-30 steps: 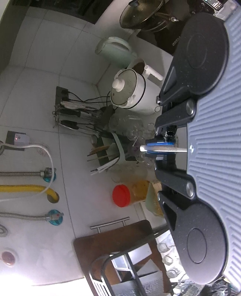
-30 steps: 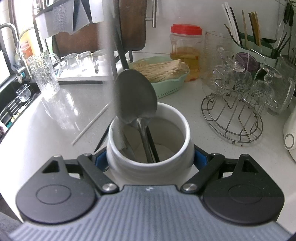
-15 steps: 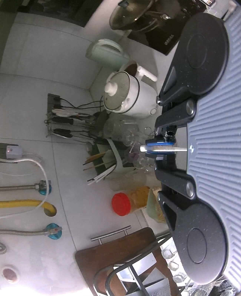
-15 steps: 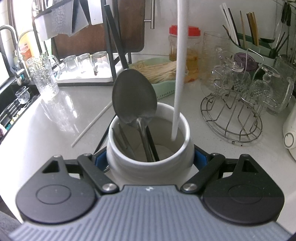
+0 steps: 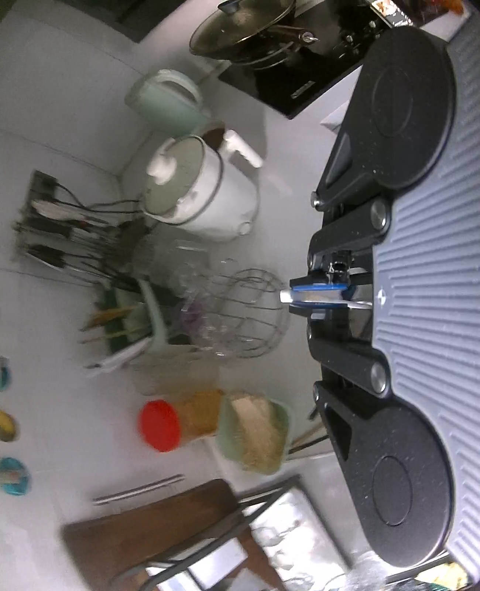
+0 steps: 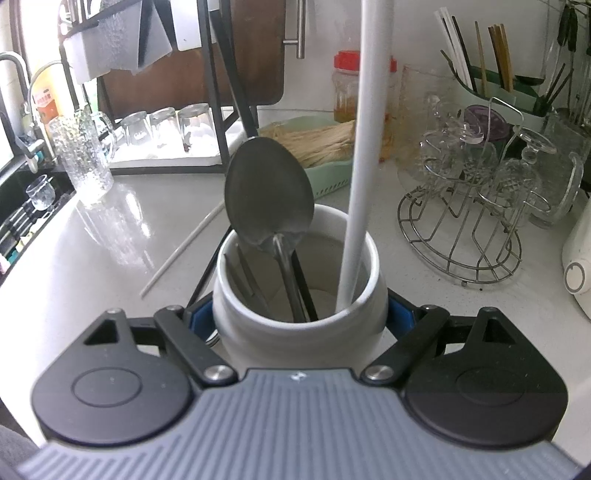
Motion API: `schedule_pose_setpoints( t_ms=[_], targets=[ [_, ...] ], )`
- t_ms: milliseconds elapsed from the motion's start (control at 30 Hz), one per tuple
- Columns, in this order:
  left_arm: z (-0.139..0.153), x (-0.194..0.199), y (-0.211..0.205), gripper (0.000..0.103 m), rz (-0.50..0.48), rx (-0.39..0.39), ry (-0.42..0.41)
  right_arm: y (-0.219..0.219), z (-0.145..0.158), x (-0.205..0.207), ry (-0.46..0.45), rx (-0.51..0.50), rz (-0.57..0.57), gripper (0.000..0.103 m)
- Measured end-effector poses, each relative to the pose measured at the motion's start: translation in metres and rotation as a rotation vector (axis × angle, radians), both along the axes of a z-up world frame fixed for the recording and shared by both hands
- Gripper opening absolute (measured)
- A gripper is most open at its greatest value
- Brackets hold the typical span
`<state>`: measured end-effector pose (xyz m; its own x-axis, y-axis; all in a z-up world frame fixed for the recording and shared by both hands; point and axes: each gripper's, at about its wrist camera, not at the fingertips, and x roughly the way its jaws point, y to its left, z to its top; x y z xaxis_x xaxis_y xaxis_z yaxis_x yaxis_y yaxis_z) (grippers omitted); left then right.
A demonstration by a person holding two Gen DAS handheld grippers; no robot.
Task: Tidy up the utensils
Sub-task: 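Open the left gripper to release the chopstick into the mug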
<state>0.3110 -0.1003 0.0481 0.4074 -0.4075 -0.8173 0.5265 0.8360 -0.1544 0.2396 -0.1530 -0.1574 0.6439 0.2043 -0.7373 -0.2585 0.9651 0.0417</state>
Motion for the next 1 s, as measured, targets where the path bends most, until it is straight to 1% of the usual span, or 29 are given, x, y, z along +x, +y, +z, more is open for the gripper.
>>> schedule_pose_setpoints(
  t_ms=[200,333,400,567,700,800,900,967,1000],
  targets=[
    [-0.023,0.018,0.004,0.007,0.022,0.034,0.155,0.001,0.0,0.0,0.001,-0.001,-0.008,0.091],
    [-0.035,0.021,0.004,0.006,0.028,0.056,0.211,0.002,0.0,0.002,0.01,-0.004,-0.01,0.091],
    [-0.038,0.021,0.005,0.006,0.03,0.05,0.231,0.002,0.0,0.003,0.013,-0.005,-0.011,0.091],
    [-0.039,0.018,0.005,0.007,0.024,0.044,0.226,0.002,0.0,0.002,0.013,-0.005,-0.016,0.091],
    [-0.033,0.011,0.003,0.007,0.009,0.063,0.156,0.003,0.0,0.004,0.018,-0.009,-0.017,0.091],
    [-0.029,0.006,0.008,0.007,0.023,0.027,0.142,0.003,0.0,0.003,0.016,-0.009,-0.018,0.091],
    [-0.025,-0.001,0.015,0.007,0.054,0.017,0.105,0.002,0.0,0.002,0.011,-0.006,-0.019,0.091],
    [-0.024,-0.006,0.022,0.007,0.078,-0.01,0.091,0.002,-0.001,0.002,0.008,-0.003,-0.022,0.091],
    [-0.024,-0.01,0.025,0.007,0.092,-0.016,0.072,0.002,-0.001,0.001,0.006,-0.001,-0.024,0.091]
  ],
)
